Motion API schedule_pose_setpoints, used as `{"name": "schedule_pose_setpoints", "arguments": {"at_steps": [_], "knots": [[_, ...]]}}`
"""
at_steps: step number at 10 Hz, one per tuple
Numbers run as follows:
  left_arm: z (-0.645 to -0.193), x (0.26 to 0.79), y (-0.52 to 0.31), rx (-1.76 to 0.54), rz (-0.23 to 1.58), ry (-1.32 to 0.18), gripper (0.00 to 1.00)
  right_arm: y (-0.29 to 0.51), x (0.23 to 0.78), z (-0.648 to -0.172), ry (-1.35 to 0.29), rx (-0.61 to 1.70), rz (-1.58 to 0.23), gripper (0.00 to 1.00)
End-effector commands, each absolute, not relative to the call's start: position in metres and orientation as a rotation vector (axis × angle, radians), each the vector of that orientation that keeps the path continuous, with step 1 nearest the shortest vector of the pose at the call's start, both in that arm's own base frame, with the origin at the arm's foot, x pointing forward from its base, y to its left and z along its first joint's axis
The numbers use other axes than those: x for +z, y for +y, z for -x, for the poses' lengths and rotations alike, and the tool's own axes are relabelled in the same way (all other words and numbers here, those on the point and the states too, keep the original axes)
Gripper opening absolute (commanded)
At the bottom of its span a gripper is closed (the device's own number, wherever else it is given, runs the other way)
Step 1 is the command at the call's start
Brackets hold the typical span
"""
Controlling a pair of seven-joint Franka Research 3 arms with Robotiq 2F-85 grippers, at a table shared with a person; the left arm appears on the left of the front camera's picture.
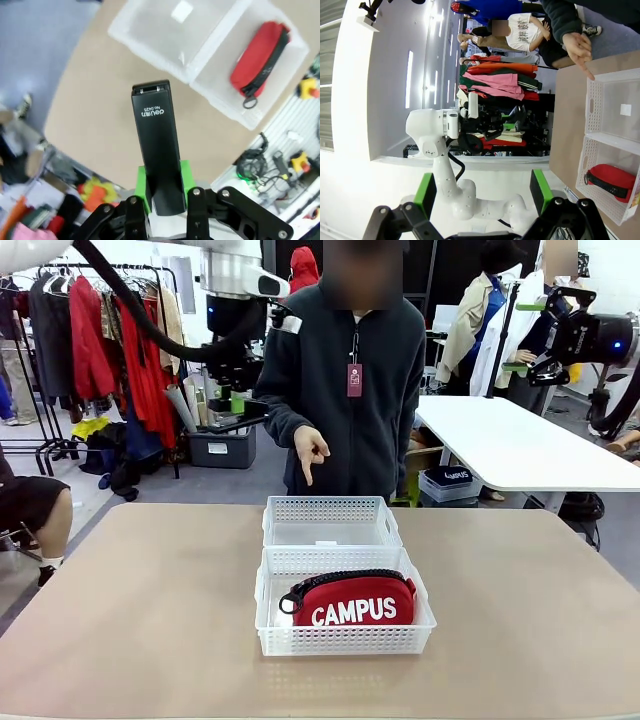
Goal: Distribute items into two baskets.
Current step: Place the picked Stapler into the Organizing basket as instructed by the person.
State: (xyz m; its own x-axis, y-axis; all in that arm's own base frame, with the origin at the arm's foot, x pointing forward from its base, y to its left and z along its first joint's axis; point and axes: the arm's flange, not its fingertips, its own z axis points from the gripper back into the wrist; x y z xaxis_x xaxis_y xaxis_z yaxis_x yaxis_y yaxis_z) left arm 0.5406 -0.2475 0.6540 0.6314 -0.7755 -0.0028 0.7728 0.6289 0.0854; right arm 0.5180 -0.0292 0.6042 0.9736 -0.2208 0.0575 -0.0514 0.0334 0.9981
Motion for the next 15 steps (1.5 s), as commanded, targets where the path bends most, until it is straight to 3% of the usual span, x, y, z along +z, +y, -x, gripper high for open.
{"name": "schedule_pose_setpoints", "arguments": {"at_steps": [1,3,9,12,15], "knots": [[-0.558,0.652,-0.248,-1.01,-0.081,-0.093,0.0,-0.027,0.606,-0.517,-0.218,-0.128,-1.537,1.0],[-0.557,0.649,-0.257,-0.94,-0.083,-0.125,0.0,-0.027,0.606,-0.517,-0.218,-0.128,-1.537,1.0],[-0.572,0.636,-0.259,-1.048,-0.078,-0.07,0.0,-0.027,0.606,-0.517,-0.218,-0.128,-1.537,1.0],[-0.602,0.583,-0.302,-1.217,-0.204,-0.105,0.0,-0.027,0.606,-0.517,-0.218,-0.128,-1.537,1.0],[-0.626,0.54,-0.338,-1.346,-0.199,-0.139,0.0,-0.027,0.606,-0.517,-0.218,-0.128,-1.537,1.0]]}}
